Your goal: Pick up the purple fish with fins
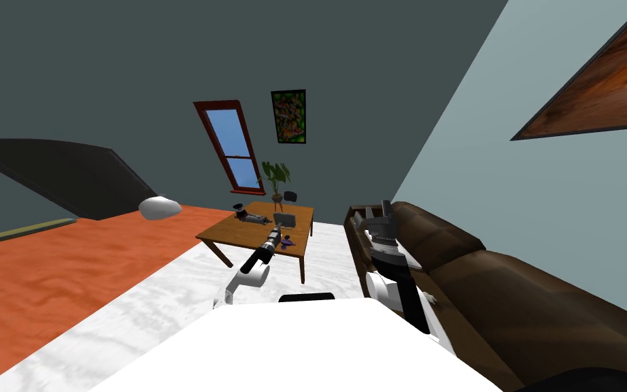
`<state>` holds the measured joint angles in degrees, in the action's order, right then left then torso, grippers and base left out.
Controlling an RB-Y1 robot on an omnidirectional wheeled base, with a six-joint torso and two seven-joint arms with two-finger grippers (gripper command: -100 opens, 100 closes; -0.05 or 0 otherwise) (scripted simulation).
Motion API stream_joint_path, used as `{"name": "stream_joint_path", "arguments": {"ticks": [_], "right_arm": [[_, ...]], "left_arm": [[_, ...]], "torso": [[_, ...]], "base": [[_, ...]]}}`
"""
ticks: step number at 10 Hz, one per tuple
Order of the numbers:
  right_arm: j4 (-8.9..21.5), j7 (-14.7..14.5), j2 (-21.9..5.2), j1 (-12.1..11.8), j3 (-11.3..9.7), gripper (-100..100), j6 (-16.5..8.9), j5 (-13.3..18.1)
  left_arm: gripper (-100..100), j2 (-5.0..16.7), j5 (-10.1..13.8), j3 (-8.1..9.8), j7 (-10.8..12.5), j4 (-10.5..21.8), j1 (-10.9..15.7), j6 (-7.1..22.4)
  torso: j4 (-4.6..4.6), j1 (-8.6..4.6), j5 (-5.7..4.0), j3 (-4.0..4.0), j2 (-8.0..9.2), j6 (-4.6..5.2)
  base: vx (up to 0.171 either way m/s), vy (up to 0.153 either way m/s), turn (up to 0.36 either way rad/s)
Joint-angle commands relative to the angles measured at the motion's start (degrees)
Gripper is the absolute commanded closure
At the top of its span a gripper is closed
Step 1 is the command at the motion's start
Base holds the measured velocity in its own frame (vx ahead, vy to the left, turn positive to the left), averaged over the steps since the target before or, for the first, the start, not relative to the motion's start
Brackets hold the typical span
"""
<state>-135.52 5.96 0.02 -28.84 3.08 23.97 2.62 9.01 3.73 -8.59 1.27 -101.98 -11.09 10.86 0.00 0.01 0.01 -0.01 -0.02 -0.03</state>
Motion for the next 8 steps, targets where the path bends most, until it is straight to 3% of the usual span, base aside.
{"name": "stream_joint_path", "arguments": {"ticks": [1, 8], "right_arm": [[0.0, 0.0, 0.0, 0.0, 0.0, 0, 0.0, 0.0], [0.0, 0.0, 0.0, 0.0, 0.0, 0, 0.0, 0.0]], "left_arm": [[-100, 0.49, 0.07, -0.12, 0.0, 1.56, 1.08, 2.8], [-100, 2.26, -1.19, -0.48, -0.45, 7.92, 4.78, 12.51]], "torso": [[0.0, 0.0, 0.0, 0.0, 0.0, 0.0], [-0.01, -0.04, -0.01, -0.02, -0.03, 0.0]], "base": [[-0.002, 0.002, -0.027], [0.002, -0.006, -0.037]]}}
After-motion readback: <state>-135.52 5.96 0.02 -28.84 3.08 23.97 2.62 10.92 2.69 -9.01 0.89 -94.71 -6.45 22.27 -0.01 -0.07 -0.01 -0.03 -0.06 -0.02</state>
